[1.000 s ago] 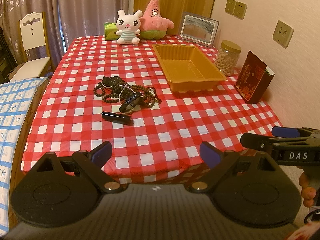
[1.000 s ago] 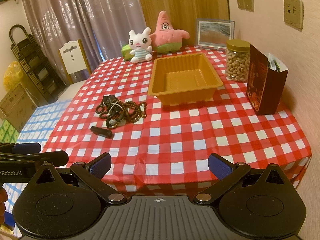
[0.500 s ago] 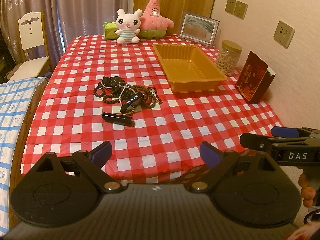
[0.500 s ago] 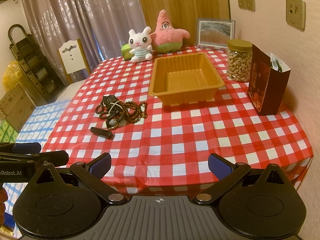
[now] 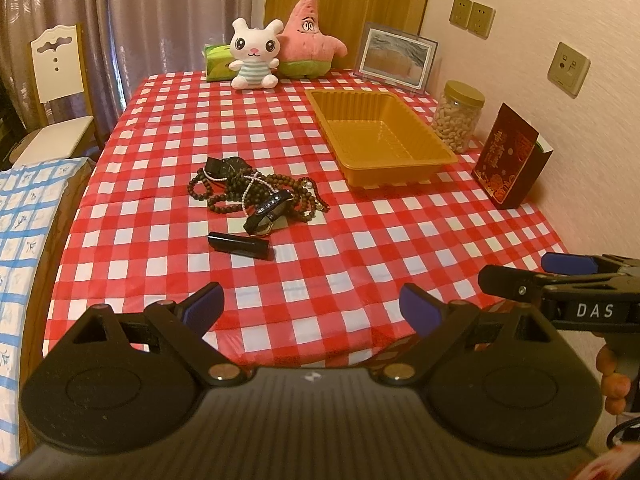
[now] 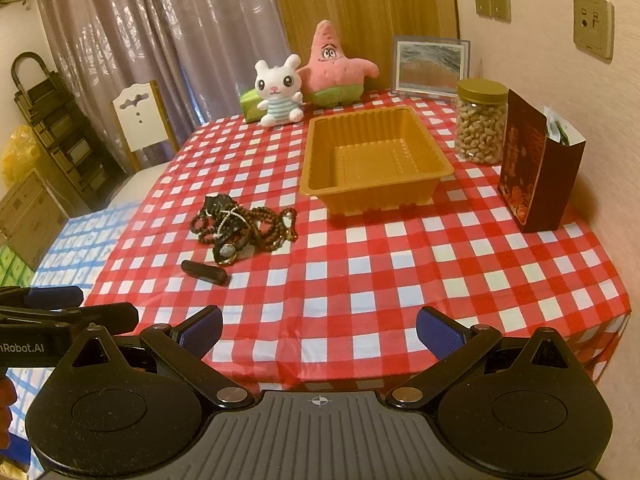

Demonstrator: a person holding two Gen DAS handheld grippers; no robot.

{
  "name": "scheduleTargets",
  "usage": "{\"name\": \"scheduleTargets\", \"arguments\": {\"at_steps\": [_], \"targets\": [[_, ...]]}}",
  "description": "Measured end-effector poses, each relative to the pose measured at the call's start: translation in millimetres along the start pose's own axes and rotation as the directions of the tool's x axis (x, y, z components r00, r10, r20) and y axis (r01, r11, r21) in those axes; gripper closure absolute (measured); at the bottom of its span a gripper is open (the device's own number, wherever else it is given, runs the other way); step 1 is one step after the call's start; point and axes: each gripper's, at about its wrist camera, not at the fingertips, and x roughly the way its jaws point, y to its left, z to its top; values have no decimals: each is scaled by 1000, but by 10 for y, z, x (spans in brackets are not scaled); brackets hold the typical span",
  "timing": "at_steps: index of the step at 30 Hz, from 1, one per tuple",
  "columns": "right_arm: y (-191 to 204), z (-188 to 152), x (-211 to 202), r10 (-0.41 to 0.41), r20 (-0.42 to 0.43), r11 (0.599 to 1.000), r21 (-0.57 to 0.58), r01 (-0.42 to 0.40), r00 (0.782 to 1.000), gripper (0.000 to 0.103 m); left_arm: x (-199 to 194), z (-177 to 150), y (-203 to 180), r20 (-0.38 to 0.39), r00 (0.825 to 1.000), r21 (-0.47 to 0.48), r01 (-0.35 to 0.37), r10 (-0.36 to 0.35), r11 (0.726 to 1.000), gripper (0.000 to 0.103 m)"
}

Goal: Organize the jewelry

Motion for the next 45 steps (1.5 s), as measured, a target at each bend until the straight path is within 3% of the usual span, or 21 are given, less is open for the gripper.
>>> {"name": "scheduleTargets", "arguments": {"at_steps": [9,13,15,27,35,45], "targets": [[103,-28,-8,-12,77,999,-35,15,997,0,112,132,203,-16,1000,-3,11,-11,1000,10],[4,-72,83,-31,68,1000,4,30,997,2,214,50,305,-12,1000,-7,1,-1,1000,10],[-47,-87,124,-47,61,999,13,46,997,9,287,46,324,-17,1000,-10,-13,12,1000,10],[-559,139,497,-94,85,996,11,93,992,11,742,190,387,12,994,-65,-108,109,992,10],[-1051,522,1039,-82,97,997,14,81,992,38,1208,415,356,-1,981,-154,-190,192,970,11],[-1621,936,1563,-108,181,983,164,79,977,44,1570,511,359,-35,960,-227,-277,276,934,12]]}}
